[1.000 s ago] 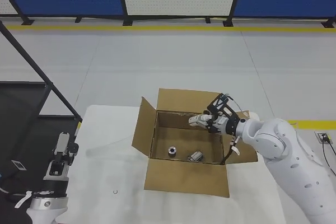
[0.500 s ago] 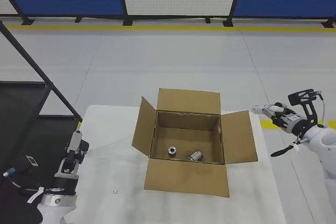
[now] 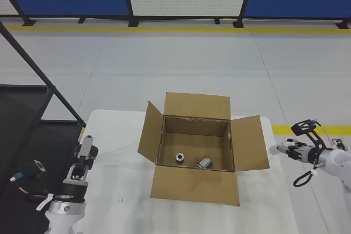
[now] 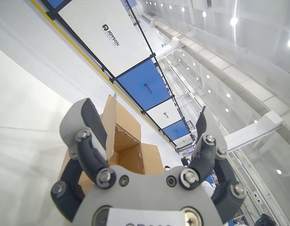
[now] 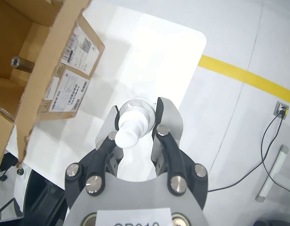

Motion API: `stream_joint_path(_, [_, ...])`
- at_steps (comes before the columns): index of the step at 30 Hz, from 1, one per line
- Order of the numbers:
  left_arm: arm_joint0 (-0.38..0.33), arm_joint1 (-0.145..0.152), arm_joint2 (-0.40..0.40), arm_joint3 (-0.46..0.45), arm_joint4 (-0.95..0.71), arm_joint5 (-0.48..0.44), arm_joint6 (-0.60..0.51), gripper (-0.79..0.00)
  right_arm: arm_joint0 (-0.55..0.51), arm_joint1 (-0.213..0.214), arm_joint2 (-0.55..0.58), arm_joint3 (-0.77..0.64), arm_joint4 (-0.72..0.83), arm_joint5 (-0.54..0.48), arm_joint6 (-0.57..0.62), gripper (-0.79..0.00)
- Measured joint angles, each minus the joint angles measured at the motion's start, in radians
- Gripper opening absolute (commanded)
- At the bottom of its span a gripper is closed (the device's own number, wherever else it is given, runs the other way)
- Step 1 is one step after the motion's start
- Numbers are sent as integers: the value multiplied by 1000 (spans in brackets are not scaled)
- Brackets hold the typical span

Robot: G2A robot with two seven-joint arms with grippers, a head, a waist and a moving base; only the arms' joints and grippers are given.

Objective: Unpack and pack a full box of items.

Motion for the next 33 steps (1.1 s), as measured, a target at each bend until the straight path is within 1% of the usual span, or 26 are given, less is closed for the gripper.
stream_joint_path(4, [1,3,-5,-5,-1,2,10,0,25,1,-43,73,-5,-53,6,-785])
stream_joint_path(9, [3,6,-10,-7,-3,4,17,0,43,-1,-90,129,-33,-68,-17,-785])
stream_joint_path(16, [5,9,-7,-8,-4,3,28,0,58,-4,-153,162,-93,-58,-55,-785])
stream_joint_path(25, [16,14,-14,-7,-16,-4,43,0,92,-10,-217,192,-114,-55,-48,-785])
stream_joint_path(26, [18,14,-16,-7,-19,-5,45,0,95,-10,-222,196,-113,-55,-49,-727])
stream_joint_path(27, [19,15,-18,-7,-21,-5,46,0,99,-11,-226,201,-111,-54,-50,-594])
stream_joint_path(28, [21,15,-20,-7,-23,-6,48,0,104,-12,-232,207,-110,-52,-50,-533])
stream_joint_path(31, [25,16,-24,-8,-32,-6,54,0,114,-13,-242,221,-99,-50,-51,-434])
stream_joint_path(33, [27,17,-27,-9,-35,-5,56,0,119,-13,-246,229,-95,-51,-51,-394])
